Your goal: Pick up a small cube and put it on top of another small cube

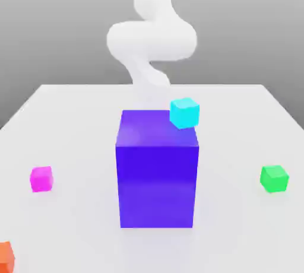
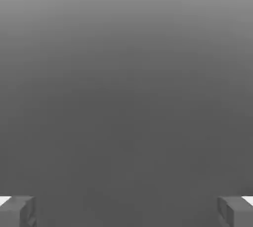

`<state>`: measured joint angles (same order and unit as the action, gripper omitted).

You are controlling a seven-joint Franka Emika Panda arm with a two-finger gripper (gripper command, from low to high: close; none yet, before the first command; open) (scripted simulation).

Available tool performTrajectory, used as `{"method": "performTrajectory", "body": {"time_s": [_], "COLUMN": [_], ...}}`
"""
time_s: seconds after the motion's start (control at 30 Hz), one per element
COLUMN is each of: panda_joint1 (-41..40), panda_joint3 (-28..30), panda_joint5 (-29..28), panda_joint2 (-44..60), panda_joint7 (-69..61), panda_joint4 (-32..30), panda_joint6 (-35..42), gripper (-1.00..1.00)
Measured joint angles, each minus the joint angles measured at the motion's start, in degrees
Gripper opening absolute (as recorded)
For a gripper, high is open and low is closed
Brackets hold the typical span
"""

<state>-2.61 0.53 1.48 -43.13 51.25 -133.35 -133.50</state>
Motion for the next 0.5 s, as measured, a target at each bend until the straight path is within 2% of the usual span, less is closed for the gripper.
{"method": "performTrajectory", "body": {"time_s": [0.5], "panda_joint1": [-15.4], "panda_joint3": [1.4], "panda_joint5": [7.1], "panda_joint2": [16.6], "panda_joint7": [33.9], "panda_joint4": [-9.4], "panda_joint6": [-10.1], "gripper": [0.00]}}
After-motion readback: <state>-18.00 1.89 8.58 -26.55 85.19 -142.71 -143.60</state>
